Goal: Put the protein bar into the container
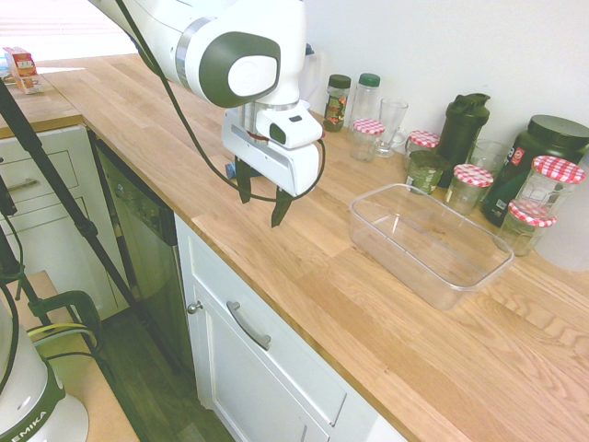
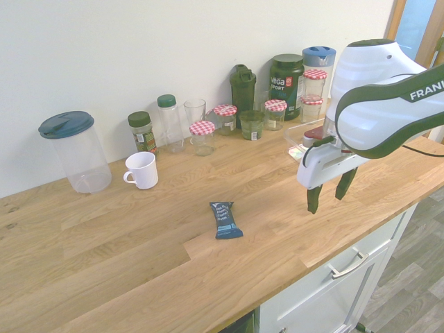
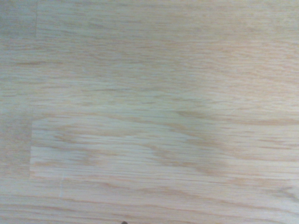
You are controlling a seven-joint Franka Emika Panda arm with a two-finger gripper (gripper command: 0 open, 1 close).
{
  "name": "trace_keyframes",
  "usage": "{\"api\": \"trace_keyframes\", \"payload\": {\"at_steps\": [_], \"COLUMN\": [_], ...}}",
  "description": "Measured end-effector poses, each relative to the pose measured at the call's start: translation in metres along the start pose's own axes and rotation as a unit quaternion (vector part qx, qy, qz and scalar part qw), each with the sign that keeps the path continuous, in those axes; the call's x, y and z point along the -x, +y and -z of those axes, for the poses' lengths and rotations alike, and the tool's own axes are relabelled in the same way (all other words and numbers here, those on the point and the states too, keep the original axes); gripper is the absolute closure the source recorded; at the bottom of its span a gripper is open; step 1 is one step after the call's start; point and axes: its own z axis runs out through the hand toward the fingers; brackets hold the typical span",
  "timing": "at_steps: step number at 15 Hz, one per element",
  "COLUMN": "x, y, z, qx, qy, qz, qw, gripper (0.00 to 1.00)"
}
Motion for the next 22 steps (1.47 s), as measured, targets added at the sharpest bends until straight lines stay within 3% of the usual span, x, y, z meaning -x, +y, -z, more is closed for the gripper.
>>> {"api": "trace_keyframes", "payload": {"at_steps": [4, 7, 11, 16, 22], "x": [0.008, 0.036, 0.076, 0.062, 0.023], "y": [-0.015, -0.059, -0.137, -0.237, -0.27], "z": [0.009, 0.042, 0.064, 0.038, -0.012], "qx": [0.006, 0.008, 0.013, 0.006, 0.02], "qy": [0.014, 0.03, 0.03, 0.023, 0.008], "qz": [-0.003, -0.007, -0.059, -0.128, -0.172], "qw": [1.0, 1.0, 0.998, 0.991, 0.985], "gripper": [0.0, 0.0, 0.0, 0.0, 0.0]}}
